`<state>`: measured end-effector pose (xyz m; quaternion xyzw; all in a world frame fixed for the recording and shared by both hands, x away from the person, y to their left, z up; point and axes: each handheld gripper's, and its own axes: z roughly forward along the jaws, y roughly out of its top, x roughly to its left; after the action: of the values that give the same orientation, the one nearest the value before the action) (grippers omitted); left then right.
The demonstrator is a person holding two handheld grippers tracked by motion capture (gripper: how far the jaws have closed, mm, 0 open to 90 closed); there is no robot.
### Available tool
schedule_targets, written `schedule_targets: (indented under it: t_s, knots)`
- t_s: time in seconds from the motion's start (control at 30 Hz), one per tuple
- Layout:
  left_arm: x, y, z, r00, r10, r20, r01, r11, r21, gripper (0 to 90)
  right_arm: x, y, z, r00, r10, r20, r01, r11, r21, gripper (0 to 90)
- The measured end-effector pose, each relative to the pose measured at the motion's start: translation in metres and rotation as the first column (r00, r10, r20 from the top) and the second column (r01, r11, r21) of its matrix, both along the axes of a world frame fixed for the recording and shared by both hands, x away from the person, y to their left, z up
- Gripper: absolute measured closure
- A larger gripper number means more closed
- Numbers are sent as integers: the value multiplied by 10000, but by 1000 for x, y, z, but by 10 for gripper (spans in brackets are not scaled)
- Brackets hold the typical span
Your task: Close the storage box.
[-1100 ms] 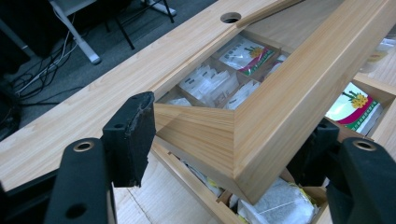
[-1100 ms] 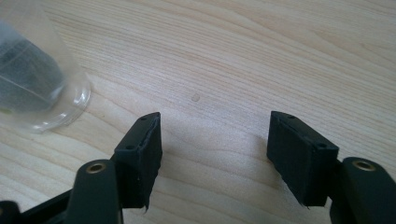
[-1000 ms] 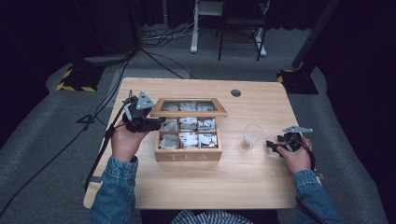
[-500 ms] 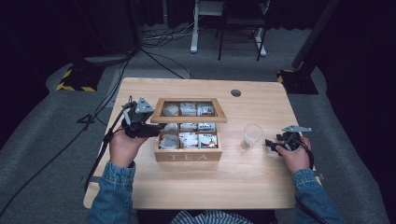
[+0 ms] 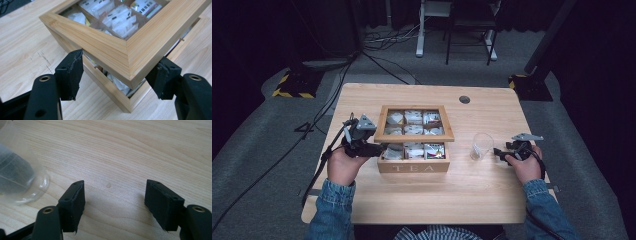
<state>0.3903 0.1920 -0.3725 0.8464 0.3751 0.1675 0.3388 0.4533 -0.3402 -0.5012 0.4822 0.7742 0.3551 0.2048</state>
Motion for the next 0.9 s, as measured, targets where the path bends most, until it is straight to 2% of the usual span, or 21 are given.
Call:
schedule_targets:
  t_s: [0.2, 0.4, 0.8, 0.9]
  knots:
    - [-3, -1, -4, 9997, -138, -177, 142, 9997, 213, 343, 1, 1, -1, 9999, 93, 38, -93, 10000, 18, 329]
    - [-5, 3, -9, 9977, -373, -572, 371, 9993, -32, 344, 2, 2, -1, 9999, 65, 104, -66, 9999, 83, 328]
    - [-6, -1, -19, 9916, -577, -1154, 658, 9955, 683, 349, 2, 2, -1, 9999, 119, 105, -120, 9999, 66, 328]
    - [-5, -2, -21, 9882, -641, -1388, 760, 9937, 820, 348, 2, 2, -1, 9999, 117, 104, -117, 9999, 71, 328]
